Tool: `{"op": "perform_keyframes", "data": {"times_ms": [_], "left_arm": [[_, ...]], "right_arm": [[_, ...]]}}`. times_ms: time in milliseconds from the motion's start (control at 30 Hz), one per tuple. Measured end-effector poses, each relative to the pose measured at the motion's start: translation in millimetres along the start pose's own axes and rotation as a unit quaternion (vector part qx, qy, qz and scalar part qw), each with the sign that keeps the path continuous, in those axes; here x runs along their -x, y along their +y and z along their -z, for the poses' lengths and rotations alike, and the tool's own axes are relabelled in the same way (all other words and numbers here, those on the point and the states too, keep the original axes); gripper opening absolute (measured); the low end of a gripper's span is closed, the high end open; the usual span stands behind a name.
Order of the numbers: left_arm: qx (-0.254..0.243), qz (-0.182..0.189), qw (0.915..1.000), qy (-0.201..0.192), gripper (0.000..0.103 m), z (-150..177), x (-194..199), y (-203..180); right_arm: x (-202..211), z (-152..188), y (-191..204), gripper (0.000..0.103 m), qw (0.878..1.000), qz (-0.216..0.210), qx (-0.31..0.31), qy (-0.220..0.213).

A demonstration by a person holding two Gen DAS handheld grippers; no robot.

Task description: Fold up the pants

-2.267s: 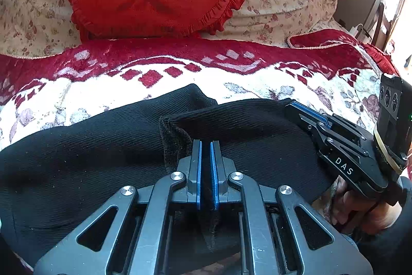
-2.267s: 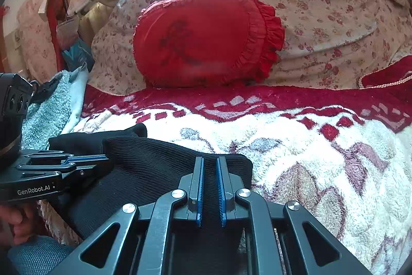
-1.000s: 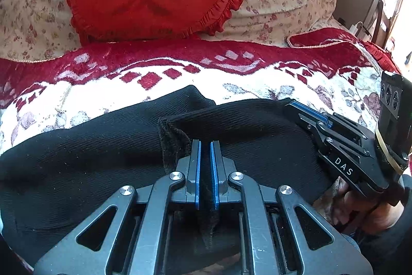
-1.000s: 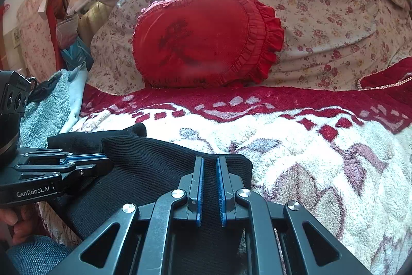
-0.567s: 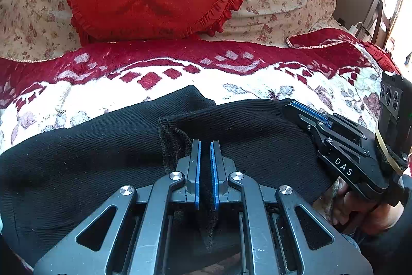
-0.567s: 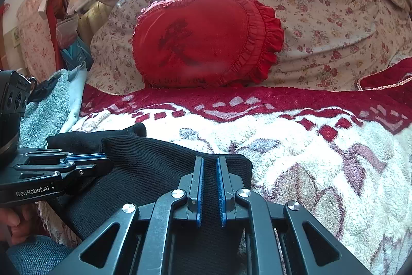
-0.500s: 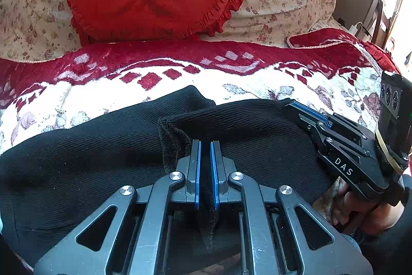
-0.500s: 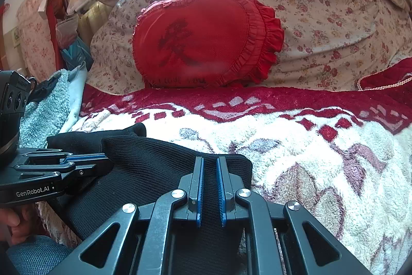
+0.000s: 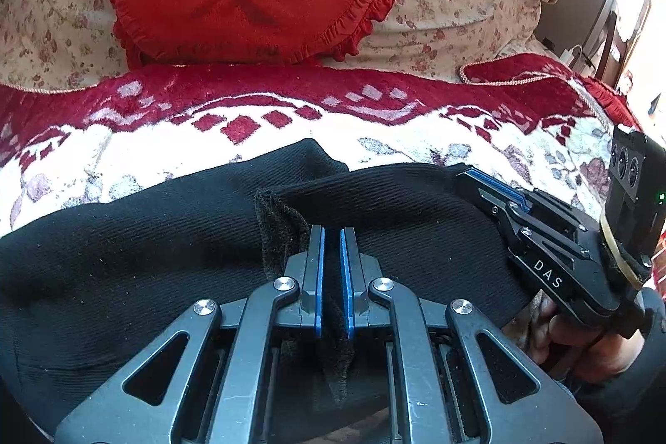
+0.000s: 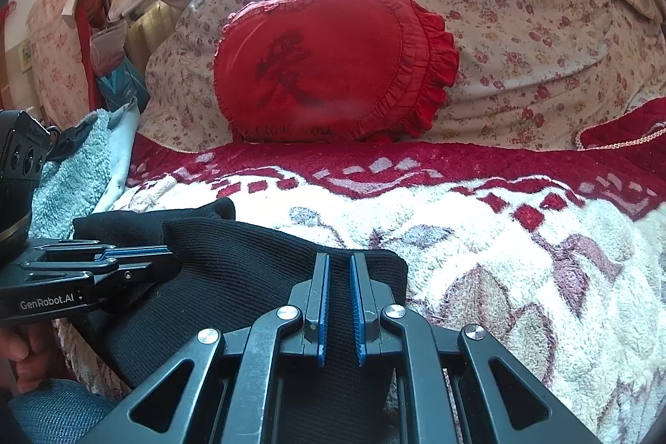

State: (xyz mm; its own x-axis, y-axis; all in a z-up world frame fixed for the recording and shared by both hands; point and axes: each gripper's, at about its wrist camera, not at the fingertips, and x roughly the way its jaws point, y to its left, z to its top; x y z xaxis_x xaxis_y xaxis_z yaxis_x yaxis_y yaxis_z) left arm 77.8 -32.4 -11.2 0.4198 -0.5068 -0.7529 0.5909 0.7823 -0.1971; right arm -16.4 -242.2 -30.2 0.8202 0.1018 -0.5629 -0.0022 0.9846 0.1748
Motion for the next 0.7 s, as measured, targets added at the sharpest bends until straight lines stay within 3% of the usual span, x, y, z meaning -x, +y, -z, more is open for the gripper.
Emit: {"op": "perform_keyframes", "data": {"times_ms": [200,300,433,533,600,700], "left_arm": [[-0.007,-0.004,1.0,-0.001,0.007,-0.1,1.7,-2.0],[0.015,0.005,0.9999,-0.005,0.007,-6.1,16.2,3.6],[0.026,-0.014,0.999,-0.035,0.007,-7.7,48.6,15.6],[0.044,-0.025,0.9974,-0.052,0.007,2.1,69.4,31.3],[0.068,-0.03,0.996,-0.051,0.021,15.0,77.5,43.0],[0.1,-0.03,0.9935,-0.046,0.027,38.4,83.9,55.9]], "right_arm": [[-1.4,-1.3,1.2,0.009,1.0,0.002,0.002,0.005],[6.2,-7.2,1.5,0.009,1.0,-0.007,0.0,0.019],[51.6,-18.9,0.1,0.01,0.999,-0.04,-0.003,-0.021],[72.2,-15.8,0.6,0.012,0.998,-0.063,0.007,-0.019],[71.8,-8.6,3.5,0.012,0.997,-0.079,0.016,0.003],[63.0,0.7,17.5,0.012,0.995,-0.085,0.051,0.03]]}}
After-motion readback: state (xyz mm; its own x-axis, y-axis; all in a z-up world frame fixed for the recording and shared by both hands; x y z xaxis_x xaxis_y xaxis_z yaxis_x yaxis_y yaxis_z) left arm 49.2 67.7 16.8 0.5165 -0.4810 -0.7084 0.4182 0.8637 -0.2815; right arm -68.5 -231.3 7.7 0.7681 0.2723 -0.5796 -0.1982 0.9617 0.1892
